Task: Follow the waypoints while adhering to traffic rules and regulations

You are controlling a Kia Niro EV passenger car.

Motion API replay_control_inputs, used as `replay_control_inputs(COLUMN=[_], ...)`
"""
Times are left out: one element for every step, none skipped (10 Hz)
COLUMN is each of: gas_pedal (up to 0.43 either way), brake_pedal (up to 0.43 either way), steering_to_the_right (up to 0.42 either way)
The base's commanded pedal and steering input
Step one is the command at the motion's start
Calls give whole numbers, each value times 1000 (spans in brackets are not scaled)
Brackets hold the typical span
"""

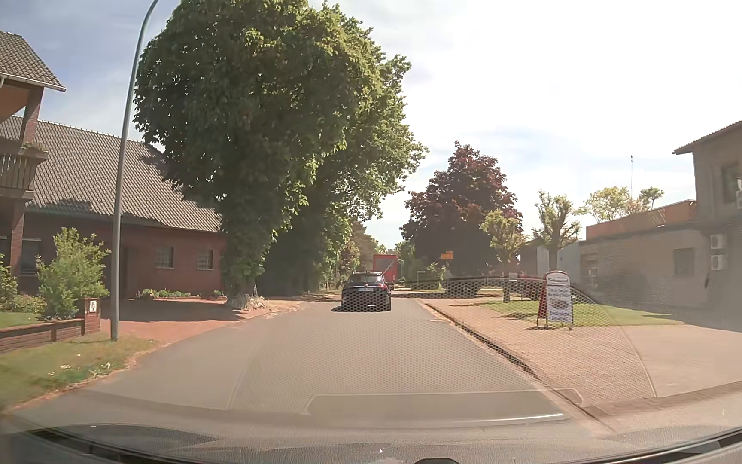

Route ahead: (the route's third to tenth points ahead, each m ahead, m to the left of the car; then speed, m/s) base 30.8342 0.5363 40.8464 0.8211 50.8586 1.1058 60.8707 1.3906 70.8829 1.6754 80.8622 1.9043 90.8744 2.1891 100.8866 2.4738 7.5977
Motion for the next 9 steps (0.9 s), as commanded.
replay_control_inputs(gas_pedal=[339,339,339,339,339,339,339,339,339], brake_pedal=[0,0,0,0,0,0,0,0,0], steering_to_the_right=[-32,-28,-26,-21,-14,-10,-8,-5,0])
